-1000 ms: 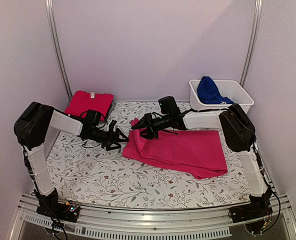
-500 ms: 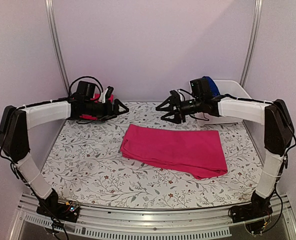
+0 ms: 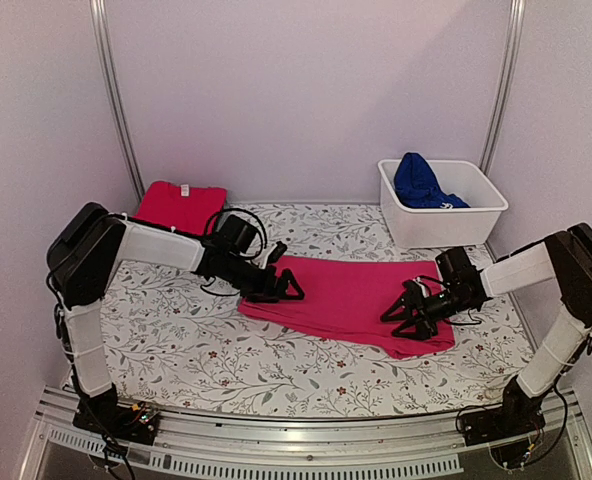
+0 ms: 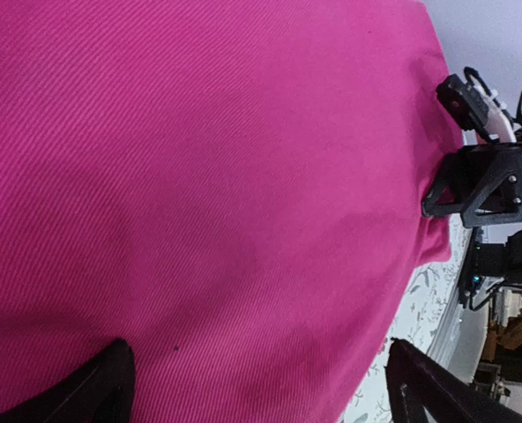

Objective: Fold and stack the mixed laundry pile
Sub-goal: Smooth out the 1/2-rectangle-folded trousers at the center of the board, then pick up the 1/2-rectangle-folded trousers from the center of the board.

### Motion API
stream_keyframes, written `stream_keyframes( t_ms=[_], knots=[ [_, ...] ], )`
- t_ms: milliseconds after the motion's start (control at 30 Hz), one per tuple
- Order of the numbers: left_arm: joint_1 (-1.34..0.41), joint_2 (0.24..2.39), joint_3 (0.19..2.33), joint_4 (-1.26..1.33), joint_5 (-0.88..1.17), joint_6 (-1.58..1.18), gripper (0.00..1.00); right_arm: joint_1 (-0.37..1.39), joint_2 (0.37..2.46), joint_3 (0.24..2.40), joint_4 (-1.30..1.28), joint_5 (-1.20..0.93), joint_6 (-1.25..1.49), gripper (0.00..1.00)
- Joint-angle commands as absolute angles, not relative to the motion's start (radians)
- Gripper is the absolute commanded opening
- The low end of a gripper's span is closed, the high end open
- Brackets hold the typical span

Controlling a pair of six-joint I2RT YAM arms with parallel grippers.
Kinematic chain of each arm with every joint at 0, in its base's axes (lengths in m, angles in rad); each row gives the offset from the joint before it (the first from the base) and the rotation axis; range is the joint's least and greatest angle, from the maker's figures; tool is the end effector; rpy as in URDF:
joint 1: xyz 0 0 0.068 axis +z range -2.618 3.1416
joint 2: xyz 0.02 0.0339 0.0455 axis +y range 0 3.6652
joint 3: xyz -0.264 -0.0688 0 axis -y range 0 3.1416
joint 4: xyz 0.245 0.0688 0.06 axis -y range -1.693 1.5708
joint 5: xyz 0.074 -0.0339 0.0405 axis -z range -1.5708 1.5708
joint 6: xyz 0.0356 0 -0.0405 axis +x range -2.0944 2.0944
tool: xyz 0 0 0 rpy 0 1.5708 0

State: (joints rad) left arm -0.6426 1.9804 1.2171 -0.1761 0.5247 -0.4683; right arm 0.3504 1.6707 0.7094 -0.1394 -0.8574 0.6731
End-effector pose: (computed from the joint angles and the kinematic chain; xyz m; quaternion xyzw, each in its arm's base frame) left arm 0.3139 -0.2573 0.1450 0.1601 0.9076 -0.3676 0.1248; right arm 0.2536 0.1213 0.1229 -0.0465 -0.8886 -0.4562 0.0133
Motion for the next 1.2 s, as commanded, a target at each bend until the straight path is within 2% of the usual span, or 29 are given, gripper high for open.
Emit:
stream_keyframes(
  t_ms=[0, 100, 233, 400, 667, 867, 1167],
  knots=[
    [-0.587, 1.971, 1.092, -0.141, 0.507, -0.498, 1.00, 0.286, 1.676, 0.580, -0.033, -0.904, 0.649, 0.60],
    [-0.553, 1.939, 1.001, -0.110, 0.502, -0.527, 1.00, 0.230, 1.697, 0.521, -0.031, -0.926, 0.646, 0.60],
    [-0.530, 1.894, 0.965, -0.109, 0.490, -0.531, 1.00, 0.223, 1.602, 0.587, -0.145, -0.939, 0.601, 0.60],
    [-0.527, 1.858, 1.006, -0.159, 0.472, -0.496, 1.00, 0.136, 1.401, 0.664, -0.258, -0.933, 0.598, 0.60],
    [-0.516, 1.812, 1.155, -0.285, 0.396, -0.427, 1.00, -0.075, 1.265, 0.628, -0.429, -0.782, 0.578, 0.60],
    [-0.445, 1.801, 1.212, -0.342, 0.348, -0.414, 1.00, -0.096, 1.306, 0.651, -0.489, -0.602, 0.551, 0.60],
    [-0.397, 1.891, 1.201, -0.360, 0.369, -0.406, 1.00, -0.094, 1.503, 0.715, -0.433, -0.655, 0.449, 0.54]
  ],
)
